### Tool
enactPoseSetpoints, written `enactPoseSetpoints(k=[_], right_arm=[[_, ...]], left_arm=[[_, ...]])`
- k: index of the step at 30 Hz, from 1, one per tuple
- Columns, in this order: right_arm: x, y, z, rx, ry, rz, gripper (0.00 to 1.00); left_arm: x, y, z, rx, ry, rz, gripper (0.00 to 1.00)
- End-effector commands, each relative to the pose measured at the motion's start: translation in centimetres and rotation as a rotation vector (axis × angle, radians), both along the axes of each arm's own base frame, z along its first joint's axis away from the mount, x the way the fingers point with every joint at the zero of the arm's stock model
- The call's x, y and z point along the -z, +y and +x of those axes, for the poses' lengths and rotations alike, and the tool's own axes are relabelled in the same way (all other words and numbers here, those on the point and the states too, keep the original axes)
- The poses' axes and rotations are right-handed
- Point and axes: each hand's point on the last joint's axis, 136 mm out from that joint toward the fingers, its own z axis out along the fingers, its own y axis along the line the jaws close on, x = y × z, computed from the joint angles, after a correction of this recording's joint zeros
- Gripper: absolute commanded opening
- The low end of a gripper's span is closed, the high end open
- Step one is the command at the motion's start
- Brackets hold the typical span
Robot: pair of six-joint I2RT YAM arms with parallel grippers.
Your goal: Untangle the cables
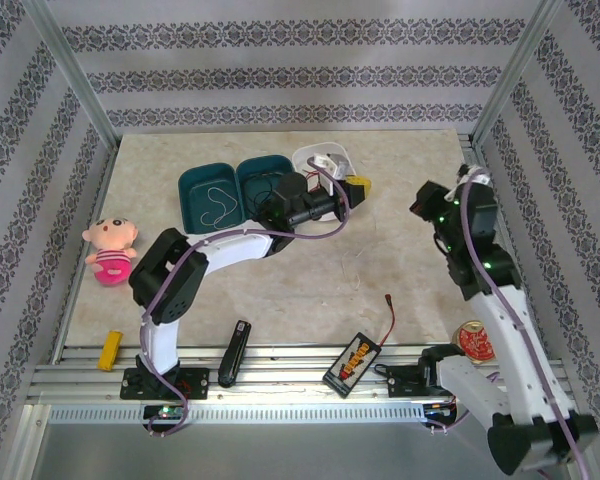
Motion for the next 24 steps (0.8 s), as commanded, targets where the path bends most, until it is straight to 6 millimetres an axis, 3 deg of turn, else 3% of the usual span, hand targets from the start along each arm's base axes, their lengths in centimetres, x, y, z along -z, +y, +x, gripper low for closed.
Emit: enactPoseSetpoints(k=[1,5,8,9,12,13,19,24], right_arm=[[5.0,3.8,0.8,-0.123,0.109,0.242,0.0],[9.0,8.2,1.5,-0.271,0.168,0.39,0.0],[10.9,10.2,1.2,-0.322,0.216,0.352,0.0],[11.5,10.4,1.1,-0.324,0.23,0.328,0.05],[12.5,9.9,0.8,-0.305,0.227,0.259,0.34],[12.7,9.5,0.6,-0.293,0.223,0.233,0.38],[13.8,7.3,-1.8,-0.245,0.154,0.049,0.47],[14.1,7.0,-3.9,-0.261,0.082,-0.029,0.53]], left_arm=[[-3.5,1.3,-0.5,-0.056,-0.14,-0.027,0.0],[-4.3,1.4,-0.8,-0.05,-0.169,-0.015,0.0],[-5.5,1.5,-1.2,-0.036,-0.17,-0.038,0.0],[-6.2,1.6,-1.4,-0.033,-0.172,-0.041,0.0],[-8.2,2.0,-2.0,-0.034,-0.187,-0.03,0.0],[-8.7,2.2,-2.1,-0.037,-0.19,-0.023,0.0],[-10.3,3.0,-2.1,-0.076,-0.182,-0.015,0.0],[-11.5,3.4,-2.2,-0.094,-0.201,-0.006,0.0]])
